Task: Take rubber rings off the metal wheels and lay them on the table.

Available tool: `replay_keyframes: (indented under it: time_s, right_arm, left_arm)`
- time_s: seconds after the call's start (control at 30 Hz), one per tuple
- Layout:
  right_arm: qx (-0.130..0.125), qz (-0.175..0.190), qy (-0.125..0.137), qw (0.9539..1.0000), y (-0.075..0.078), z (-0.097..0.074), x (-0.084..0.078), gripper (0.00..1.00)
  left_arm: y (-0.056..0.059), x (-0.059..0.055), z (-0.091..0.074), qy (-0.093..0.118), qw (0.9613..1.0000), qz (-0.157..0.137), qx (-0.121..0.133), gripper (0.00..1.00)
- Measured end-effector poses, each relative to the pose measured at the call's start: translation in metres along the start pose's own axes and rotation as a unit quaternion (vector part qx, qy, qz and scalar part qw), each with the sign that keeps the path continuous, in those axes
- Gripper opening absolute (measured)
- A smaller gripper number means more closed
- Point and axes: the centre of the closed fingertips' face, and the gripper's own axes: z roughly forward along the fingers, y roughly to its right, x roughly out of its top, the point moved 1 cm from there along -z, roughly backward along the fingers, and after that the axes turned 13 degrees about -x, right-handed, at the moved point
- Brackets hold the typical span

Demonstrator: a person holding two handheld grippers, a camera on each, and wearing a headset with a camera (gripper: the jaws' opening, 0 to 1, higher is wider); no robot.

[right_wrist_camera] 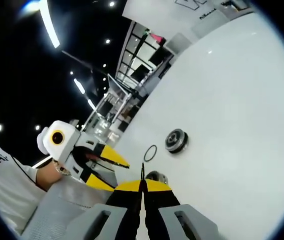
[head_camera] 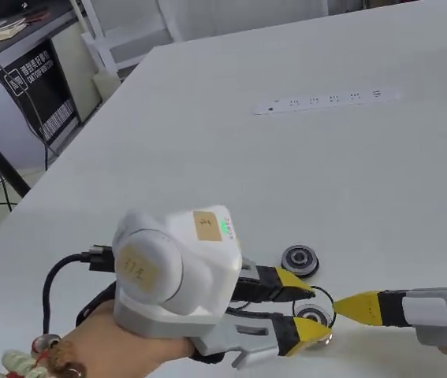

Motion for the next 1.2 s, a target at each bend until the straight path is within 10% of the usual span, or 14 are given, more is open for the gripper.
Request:
replay_keyframes:
  time_s: [0.3, 1.2]
  right_arm:
    - [-0.024, 0.005, 0.036, 0.9991, -0.005, -0.026, 0.005, 0.00]
    - [-0.087, -0.006, 0.092, 0.9920, -0.030, -0.073, 0.009, 0.00]
  left_arm:
    - [0.004, 0.031, -0.025, 0.042, 0.9990, 0.014, 0.009, 0.37]
    - [0.018, 0.040, -0.119, 0.081, 0.9943, 0.020, 0.065, 0.78]
